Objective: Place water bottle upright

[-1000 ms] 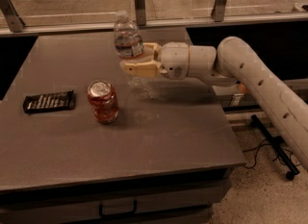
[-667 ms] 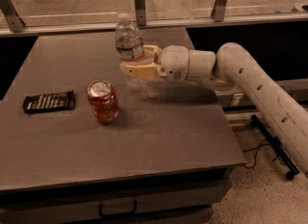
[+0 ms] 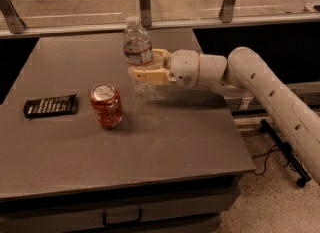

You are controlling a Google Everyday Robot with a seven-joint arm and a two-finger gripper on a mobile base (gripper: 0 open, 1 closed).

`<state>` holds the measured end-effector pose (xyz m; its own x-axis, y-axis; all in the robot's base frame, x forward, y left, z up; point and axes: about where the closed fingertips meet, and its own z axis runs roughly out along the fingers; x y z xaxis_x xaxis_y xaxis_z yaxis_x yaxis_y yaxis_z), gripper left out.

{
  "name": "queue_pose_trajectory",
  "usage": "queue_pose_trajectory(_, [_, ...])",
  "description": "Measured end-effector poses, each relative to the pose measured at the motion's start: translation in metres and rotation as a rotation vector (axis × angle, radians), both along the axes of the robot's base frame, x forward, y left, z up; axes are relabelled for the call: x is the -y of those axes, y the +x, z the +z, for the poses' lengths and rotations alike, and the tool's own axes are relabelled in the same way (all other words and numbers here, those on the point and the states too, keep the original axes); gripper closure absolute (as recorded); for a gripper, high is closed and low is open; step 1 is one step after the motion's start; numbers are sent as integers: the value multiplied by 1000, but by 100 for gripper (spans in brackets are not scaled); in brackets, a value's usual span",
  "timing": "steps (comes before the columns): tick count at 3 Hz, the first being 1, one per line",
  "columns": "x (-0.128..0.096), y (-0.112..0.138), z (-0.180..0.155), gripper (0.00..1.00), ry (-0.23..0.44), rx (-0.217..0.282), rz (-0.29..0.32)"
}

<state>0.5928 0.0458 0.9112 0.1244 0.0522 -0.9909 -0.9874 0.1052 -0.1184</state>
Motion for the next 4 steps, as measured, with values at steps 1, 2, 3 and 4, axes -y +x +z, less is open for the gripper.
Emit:
queue_pose_trajectory(1, [1,0,-3,35,1,-7,-5])
queue_pose_trajectory(2, [2,-1,-5,13,-2,-12,-7])
queue_pose_trajectory(3, [3,-2,-6,0,-11,-17,-8])
queue_pose_trajectory(4, [8,-3,-6,0,-40,-14,-18])
